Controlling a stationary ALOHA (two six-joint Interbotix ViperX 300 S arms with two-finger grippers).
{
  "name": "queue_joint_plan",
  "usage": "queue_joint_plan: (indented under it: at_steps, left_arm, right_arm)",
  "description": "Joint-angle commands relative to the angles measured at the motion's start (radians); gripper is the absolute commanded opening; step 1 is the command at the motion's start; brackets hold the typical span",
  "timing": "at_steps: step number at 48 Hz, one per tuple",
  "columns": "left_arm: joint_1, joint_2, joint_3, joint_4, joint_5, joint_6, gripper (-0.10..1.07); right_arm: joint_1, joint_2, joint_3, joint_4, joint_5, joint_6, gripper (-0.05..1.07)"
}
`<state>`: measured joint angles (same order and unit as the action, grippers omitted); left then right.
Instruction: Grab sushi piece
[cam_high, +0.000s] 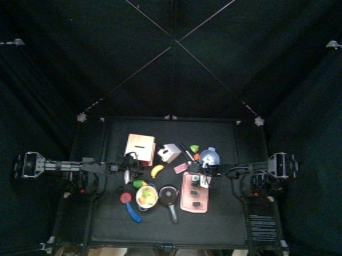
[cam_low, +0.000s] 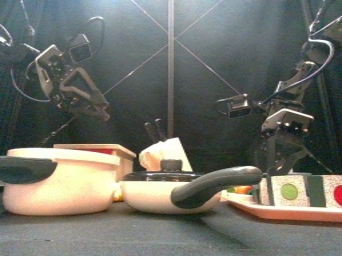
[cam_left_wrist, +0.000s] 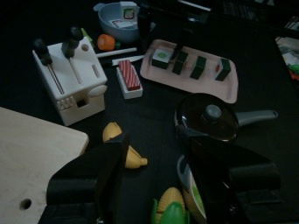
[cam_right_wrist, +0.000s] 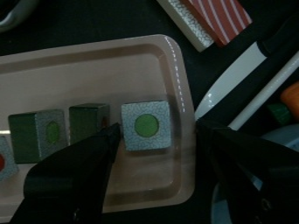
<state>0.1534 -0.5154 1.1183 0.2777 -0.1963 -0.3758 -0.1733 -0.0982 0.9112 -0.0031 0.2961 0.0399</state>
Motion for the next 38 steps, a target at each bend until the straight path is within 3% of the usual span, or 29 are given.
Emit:
queue_joint_plan:
  at_steps: [1,18,38]
  left_arm:
    - [-0.002,0.002,-0.011,-0.002,-0.009,0.0,0.85]
    - [-0.002,0.002,-0.011,-0.002,-0.009,-0.002,0.85]
    - [-0.002,0.002,-0.011,-0.002,-0.009,-0.002,0.85]
  right_arm:
    - [0.012,0.0,-0.023,-0.006,-0.002,0.0,0.98]
    - [0.026,0.005,-0.046,-0.015,0.006,-0.002,0.72]
    - [0.028,-0.017,-0.104,-0.04,0.086,0.0,0.71]
